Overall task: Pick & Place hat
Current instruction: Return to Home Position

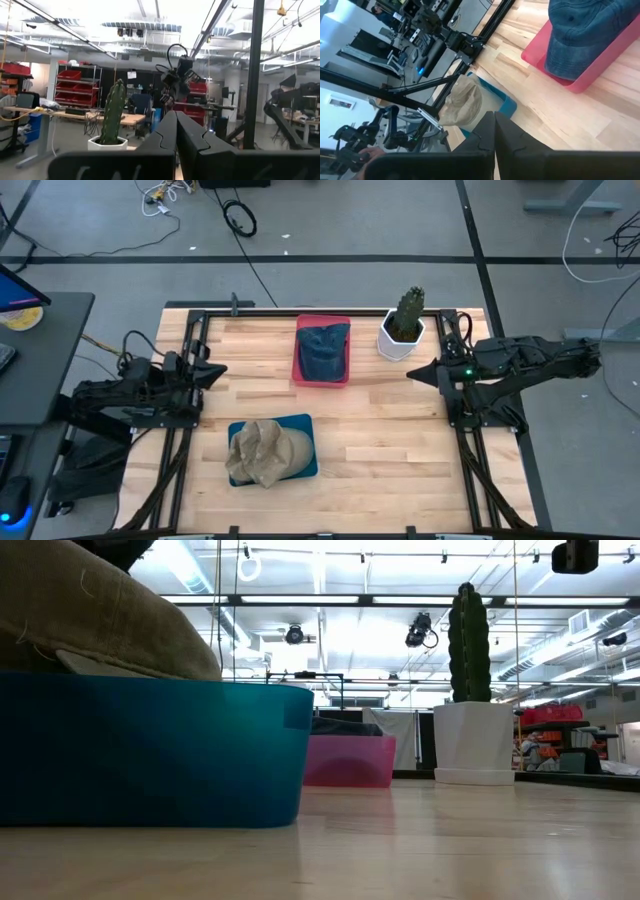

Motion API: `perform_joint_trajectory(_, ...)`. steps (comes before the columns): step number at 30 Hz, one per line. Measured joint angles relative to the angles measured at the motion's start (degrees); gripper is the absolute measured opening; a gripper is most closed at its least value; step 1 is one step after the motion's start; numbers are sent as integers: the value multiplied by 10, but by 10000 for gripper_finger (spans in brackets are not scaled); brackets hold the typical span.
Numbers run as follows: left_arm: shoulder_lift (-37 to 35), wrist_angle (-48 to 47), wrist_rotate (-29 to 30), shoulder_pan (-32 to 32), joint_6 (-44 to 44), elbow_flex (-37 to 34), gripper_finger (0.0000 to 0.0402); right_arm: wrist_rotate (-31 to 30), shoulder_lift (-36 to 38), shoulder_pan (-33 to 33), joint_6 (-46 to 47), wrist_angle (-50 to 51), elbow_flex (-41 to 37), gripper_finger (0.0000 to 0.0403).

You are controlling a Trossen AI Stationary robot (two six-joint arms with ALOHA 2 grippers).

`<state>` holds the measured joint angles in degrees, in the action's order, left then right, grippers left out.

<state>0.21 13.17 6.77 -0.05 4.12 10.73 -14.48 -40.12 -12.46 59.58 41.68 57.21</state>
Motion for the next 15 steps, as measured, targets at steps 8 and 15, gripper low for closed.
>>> perform_joint_trajectory(8, 0, -50, 4, 0, 19, 1, 3, -1, -12, 0, 0, 0, 0, 2)
perform_joint_trajectory(15, 0, -52, 11, 0, 27, 0, 3, 0, -16, 0, -3, 0, 0, 2)
